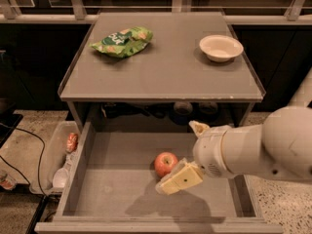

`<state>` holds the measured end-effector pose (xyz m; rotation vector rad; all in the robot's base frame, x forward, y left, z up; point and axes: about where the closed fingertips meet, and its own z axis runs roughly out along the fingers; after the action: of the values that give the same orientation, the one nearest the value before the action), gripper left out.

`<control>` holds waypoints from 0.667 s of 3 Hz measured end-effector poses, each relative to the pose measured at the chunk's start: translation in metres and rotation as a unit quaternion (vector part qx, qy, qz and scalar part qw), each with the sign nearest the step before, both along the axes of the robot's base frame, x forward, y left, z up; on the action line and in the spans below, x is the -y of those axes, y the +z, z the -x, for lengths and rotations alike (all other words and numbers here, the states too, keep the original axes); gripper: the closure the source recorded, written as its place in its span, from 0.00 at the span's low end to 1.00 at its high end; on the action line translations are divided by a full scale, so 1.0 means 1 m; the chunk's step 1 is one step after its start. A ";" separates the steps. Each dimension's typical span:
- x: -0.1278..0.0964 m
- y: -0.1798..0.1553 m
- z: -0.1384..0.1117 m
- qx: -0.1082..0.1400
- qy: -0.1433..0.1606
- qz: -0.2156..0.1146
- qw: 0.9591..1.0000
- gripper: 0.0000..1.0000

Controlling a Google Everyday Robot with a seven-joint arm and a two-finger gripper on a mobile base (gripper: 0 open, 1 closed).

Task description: Pick apple from top drawer and place on counter

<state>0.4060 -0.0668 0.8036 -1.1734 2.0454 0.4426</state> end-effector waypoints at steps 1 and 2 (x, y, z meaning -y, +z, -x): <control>-0.015 -0.035 -0.016 0.030 -0.008 -0.002 1.000 0.00; -0.022 -0.066 -0.034 0.056 -0.017 0.006 0.998 0.00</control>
Offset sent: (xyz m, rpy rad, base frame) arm 0.0573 0.0268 -0.1071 -0.0310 -0.1719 -0.0620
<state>0.4399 -0.0450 0.7376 -1.1434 1.9715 0.3400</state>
